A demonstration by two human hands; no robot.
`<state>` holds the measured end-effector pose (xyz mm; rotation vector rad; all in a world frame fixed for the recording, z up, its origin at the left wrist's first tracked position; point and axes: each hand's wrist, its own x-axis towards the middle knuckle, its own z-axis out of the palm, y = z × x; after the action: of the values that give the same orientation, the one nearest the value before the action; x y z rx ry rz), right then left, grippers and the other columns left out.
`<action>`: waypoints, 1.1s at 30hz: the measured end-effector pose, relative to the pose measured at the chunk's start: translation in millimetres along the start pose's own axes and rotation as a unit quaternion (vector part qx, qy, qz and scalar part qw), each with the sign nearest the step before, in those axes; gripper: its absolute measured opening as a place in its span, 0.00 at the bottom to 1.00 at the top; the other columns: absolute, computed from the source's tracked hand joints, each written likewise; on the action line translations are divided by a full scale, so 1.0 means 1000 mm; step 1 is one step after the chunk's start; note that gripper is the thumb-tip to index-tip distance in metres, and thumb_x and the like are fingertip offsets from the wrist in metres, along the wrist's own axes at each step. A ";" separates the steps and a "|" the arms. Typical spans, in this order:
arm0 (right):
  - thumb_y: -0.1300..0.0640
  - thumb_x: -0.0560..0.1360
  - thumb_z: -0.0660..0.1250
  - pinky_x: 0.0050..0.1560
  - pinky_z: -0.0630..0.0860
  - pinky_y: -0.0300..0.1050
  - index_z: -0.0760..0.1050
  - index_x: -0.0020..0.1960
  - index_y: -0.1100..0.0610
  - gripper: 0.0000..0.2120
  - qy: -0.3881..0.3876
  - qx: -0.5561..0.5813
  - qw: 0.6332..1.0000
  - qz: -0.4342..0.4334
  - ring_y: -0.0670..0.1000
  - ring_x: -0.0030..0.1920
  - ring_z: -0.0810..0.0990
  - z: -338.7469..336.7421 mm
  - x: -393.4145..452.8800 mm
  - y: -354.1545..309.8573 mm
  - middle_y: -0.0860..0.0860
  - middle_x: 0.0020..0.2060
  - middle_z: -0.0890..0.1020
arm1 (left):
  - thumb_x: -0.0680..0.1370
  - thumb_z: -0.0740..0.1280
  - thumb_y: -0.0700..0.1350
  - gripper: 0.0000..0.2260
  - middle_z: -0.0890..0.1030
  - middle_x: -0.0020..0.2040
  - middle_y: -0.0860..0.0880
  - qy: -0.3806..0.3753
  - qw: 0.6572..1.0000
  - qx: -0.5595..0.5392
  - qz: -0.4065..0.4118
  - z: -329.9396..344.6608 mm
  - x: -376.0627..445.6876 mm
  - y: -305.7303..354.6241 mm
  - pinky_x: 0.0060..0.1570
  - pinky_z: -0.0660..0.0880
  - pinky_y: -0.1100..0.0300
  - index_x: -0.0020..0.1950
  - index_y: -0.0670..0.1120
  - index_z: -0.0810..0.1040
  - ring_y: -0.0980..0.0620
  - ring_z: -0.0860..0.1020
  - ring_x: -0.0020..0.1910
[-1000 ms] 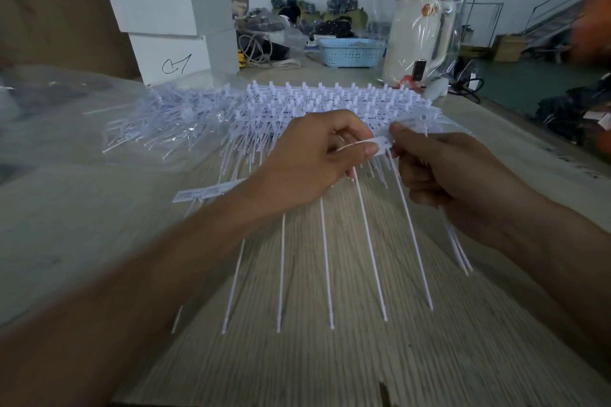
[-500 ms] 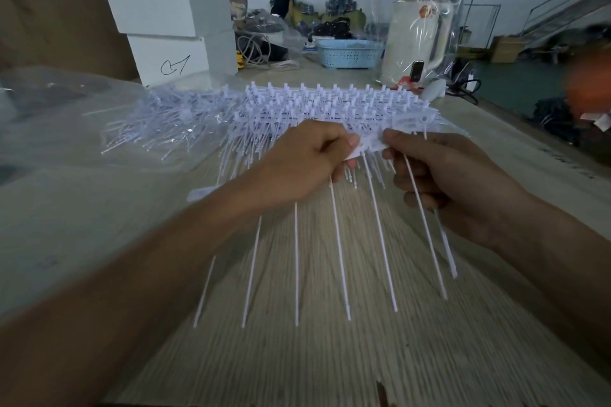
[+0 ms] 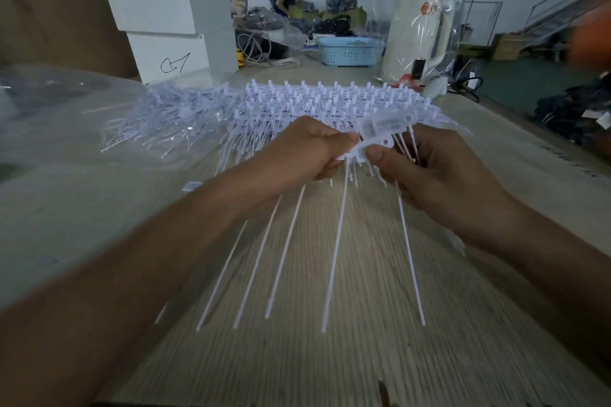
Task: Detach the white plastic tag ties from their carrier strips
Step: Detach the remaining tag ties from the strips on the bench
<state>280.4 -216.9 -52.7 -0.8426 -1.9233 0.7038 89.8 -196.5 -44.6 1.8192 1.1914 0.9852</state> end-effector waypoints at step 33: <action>0.48 0.84 0.58 0.22 0.60 0.38 0.74 0.40 0.56 0.18 0.022 0.009 0.982 0.189 0.45 0.22 0.62 -0.011 0.005 0.014 0.45 0.22 0.69 | 0.85 0.60 0.49 0.21 0.80 0.32 0.51 -0.050 0.977 0.178 0.109 -0.010 0.004 -0.008 0.39 0.76 0.50 0.32 0.54 0.77 0.42 0.77 0.33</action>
<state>291.8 -202.9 -55.7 -1.2194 -1.7315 0.9160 79.3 -188.7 -46.2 2.2940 1.1803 0.8241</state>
